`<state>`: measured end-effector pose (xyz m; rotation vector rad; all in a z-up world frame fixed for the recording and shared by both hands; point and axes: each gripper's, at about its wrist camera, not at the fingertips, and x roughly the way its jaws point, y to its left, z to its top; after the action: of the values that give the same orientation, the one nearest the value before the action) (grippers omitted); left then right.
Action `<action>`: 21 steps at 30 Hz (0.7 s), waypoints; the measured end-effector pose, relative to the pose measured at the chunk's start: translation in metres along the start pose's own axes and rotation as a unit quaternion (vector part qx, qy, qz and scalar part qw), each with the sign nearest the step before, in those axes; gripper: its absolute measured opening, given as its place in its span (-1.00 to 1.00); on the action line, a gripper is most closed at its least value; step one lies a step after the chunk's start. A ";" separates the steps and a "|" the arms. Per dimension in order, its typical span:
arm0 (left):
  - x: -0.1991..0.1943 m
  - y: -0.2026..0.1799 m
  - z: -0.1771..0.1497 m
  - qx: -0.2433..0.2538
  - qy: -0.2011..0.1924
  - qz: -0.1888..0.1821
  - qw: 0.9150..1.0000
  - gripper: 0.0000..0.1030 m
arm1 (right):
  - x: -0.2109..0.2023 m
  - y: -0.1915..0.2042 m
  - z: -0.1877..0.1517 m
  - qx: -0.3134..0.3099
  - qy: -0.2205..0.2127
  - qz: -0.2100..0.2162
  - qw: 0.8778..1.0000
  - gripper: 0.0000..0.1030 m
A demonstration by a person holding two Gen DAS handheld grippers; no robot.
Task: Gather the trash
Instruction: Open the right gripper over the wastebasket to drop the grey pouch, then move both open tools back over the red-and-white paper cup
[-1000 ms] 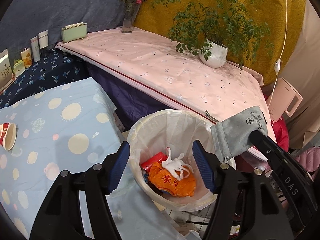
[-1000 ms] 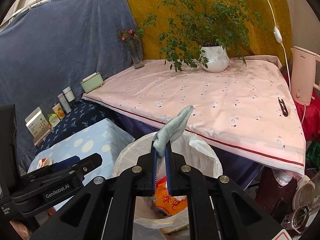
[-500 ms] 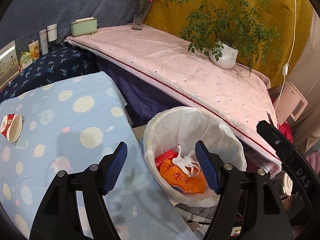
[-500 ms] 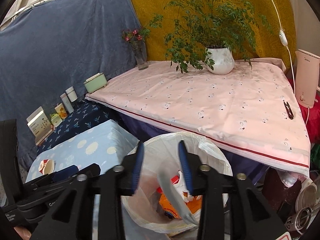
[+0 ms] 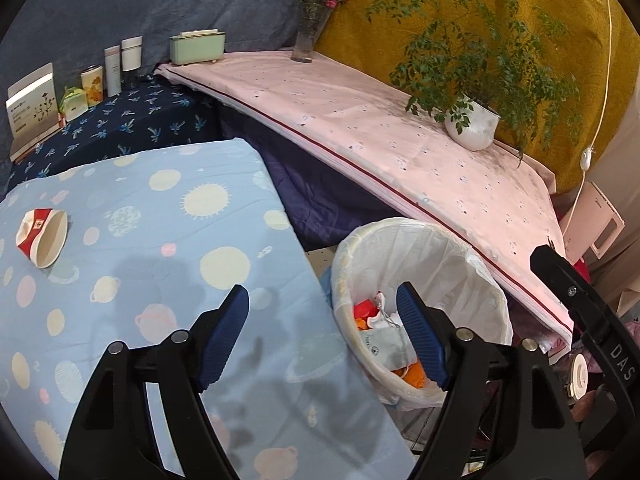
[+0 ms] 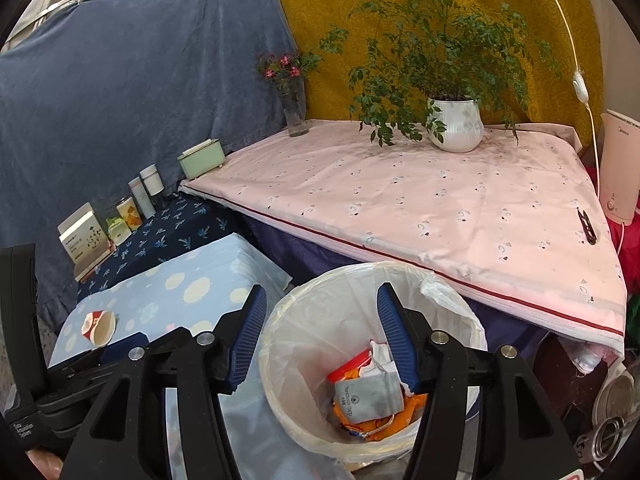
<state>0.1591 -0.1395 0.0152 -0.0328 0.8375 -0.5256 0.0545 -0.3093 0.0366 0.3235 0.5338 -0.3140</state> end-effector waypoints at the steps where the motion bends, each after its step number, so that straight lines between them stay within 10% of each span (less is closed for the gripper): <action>1: -0.001 0.004 0.000 -0.003 0.000 0.002 1.000 0.41 | 0.000 0.003 -0.001 -0.002 0.001 0.001 1.000 0.12; 21: -0.037 0.117 -0.018 -0.077 -0.014 0.078 0.994 0.49 | 0.007 0.101 -0.024 -0.062 0.031 0.055 0.996 0.21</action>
<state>0.1768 -0.0172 0.0020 -0.1149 0.8445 -0.3121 0.0871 -0.2108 0.0353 0.2430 0.5919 -0.1634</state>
